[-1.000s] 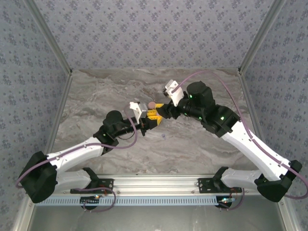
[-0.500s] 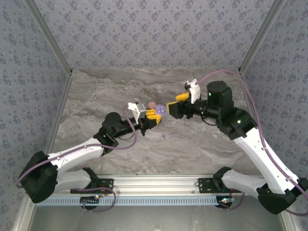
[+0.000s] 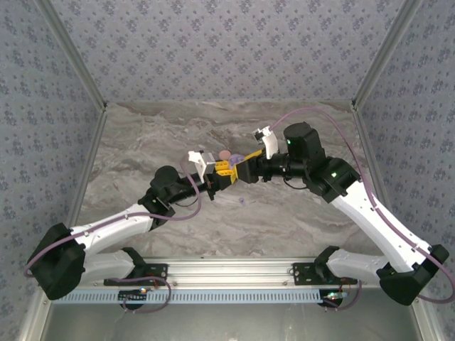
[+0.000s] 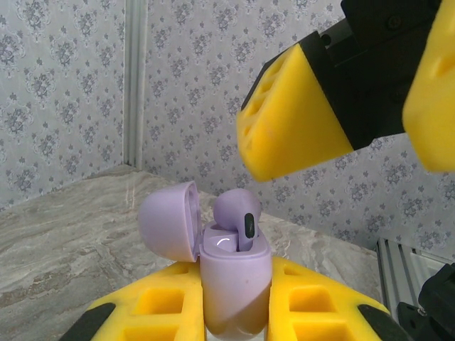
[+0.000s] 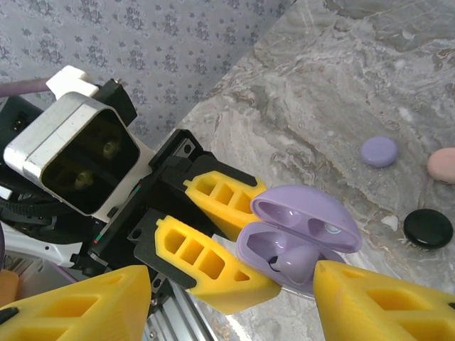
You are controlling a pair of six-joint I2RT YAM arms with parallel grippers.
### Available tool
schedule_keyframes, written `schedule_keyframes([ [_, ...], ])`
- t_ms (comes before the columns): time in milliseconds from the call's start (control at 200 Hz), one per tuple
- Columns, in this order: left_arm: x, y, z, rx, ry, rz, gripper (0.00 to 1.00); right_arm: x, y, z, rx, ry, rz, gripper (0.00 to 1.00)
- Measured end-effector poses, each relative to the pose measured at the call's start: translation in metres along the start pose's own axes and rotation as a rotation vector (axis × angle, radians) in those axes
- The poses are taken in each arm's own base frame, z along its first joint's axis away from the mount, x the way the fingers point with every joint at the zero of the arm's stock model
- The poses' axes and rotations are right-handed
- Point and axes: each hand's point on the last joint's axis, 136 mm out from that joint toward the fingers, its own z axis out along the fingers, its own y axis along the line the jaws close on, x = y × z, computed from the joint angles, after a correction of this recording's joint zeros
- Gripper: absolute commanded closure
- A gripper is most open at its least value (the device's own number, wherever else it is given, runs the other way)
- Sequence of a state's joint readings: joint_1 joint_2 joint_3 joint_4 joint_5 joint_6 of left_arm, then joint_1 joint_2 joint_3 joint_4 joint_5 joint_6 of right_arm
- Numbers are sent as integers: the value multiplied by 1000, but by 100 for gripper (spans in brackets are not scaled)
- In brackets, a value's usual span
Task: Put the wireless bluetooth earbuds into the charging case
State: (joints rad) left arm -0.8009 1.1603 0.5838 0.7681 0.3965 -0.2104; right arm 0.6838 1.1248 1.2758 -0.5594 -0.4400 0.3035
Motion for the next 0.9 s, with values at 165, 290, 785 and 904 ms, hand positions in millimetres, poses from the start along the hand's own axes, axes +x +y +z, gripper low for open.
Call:
schedule_keyframes([
  [165, 0, 0, 0, 0, 0, 0, 100, 2, -3, 4, 15, 11, 4, 36],
  [290, 0, 0, 0, -1, 0, 0, 100, 6, -5, 7, 21, 27, 8, 38],
  [785, -1, 1, 0, -4, -2, 0, 100, 9, -5, 14, 22, 50, 12, 42],
  [904, 1, 1, -1, -4, 3, -2, 100, 9, -5, 18, 20, 57, 12, 42],
])
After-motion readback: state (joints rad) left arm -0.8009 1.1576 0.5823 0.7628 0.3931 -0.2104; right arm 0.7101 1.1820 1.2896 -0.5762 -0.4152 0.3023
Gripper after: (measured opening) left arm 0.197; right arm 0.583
